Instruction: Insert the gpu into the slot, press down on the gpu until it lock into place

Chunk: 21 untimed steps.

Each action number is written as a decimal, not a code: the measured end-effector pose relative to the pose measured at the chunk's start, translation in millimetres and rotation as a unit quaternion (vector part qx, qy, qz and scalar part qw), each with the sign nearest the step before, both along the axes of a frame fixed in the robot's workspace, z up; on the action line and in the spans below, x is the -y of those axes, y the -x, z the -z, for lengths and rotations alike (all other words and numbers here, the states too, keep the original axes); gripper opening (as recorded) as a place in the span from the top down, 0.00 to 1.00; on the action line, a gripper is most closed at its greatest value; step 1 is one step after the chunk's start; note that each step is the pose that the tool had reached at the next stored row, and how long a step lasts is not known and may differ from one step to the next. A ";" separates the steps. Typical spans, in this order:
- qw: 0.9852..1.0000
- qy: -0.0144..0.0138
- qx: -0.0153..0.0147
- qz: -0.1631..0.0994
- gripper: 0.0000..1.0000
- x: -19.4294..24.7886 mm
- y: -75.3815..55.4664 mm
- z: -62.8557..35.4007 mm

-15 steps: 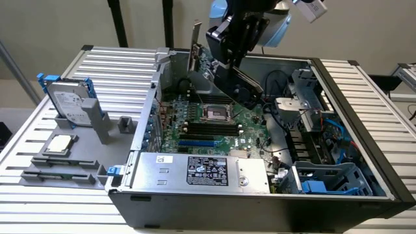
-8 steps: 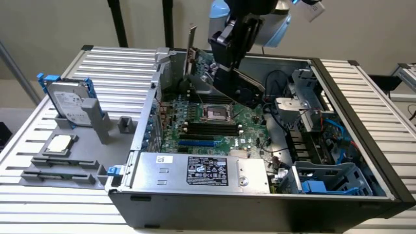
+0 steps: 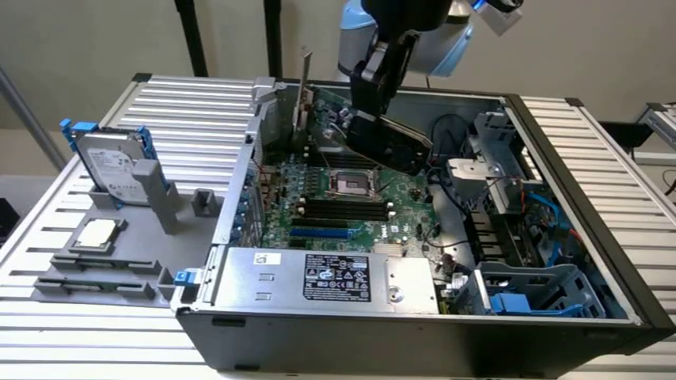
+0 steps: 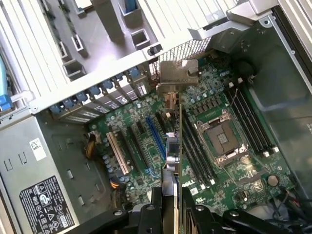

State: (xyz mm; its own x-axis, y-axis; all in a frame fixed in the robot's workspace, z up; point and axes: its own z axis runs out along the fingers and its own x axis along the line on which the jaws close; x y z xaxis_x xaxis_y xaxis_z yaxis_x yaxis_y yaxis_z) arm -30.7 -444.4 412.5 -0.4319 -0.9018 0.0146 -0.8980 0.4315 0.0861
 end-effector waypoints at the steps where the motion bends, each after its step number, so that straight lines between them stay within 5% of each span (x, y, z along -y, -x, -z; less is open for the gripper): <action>1: 1.000 -0.001 0.000 -0.009 0.73 0.0 0.0 0.7; 6: 0.999 -0.007 0.002 -0.054 0.73 0.0 0.0 4.3; 10: 0.996 -0.011 0.003 -0.090 0.73 0.0 0.0 7.2; 16: 0.990 -0.018 0.006 -0.142 0.73 0.0 -0.1 11.3; 21: 0.984 -0.021 0.012 -0.176 0.73 0.1 0.1 14.0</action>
